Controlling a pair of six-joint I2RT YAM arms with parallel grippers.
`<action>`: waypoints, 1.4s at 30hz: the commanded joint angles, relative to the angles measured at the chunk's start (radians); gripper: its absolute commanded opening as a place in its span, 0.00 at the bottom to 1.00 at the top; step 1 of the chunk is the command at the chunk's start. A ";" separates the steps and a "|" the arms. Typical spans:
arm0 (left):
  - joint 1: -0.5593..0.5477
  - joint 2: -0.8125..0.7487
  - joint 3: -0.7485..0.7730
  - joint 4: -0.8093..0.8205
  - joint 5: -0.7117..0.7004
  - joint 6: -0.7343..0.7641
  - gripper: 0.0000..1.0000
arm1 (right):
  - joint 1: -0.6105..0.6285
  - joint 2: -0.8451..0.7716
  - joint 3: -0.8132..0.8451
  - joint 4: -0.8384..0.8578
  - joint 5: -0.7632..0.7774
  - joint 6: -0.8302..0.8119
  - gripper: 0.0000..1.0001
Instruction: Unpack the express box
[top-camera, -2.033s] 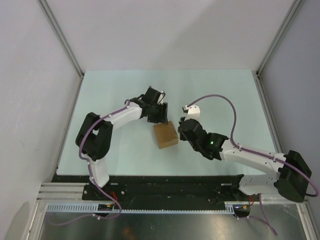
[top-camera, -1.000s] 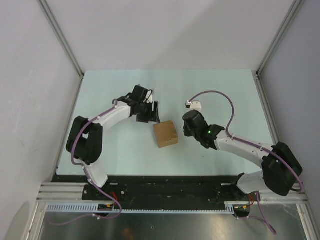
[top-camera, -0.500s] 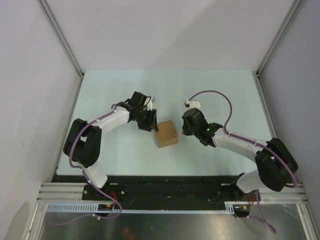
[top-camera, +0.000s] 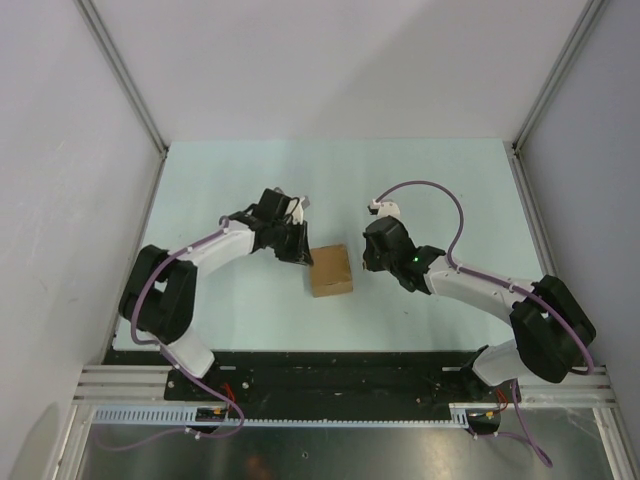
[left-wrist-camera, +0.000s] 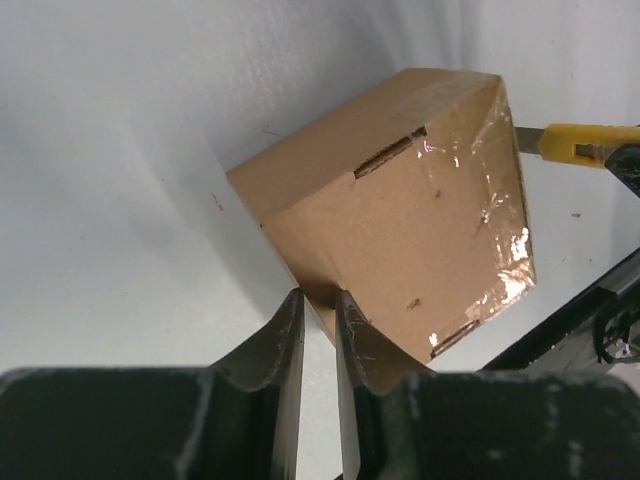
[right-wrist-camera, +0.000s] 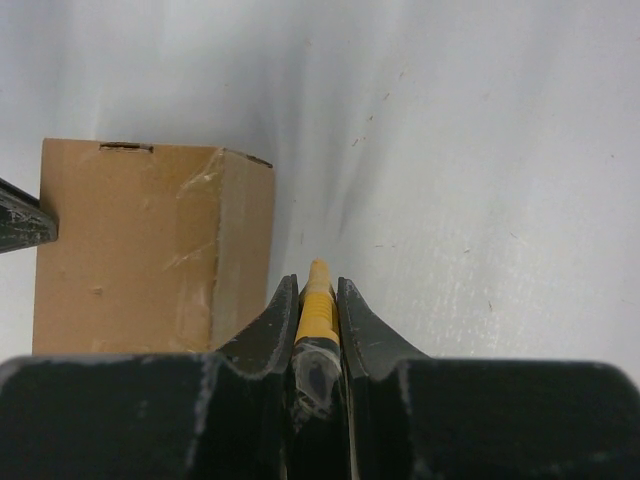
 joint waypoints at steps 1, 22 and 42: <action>-0.002 -0.024 -0.068 -0.065 -0.116 0.044 0.13 | 0.004 -0.006 0.037 0.021 0.004 0.011 0.00; -0.002 -0.139 -0.179 -0.057 -0.216 0.000 0.15 | 0.044 -0.014 0.037 0.036 -0.003 -0.009 0.00; -0.037 -0.220 -0.165 0.162 -0.021 -0.215 0.54 | 0.058 -0.020 0.037 0.041 0.007 -0.024 0.00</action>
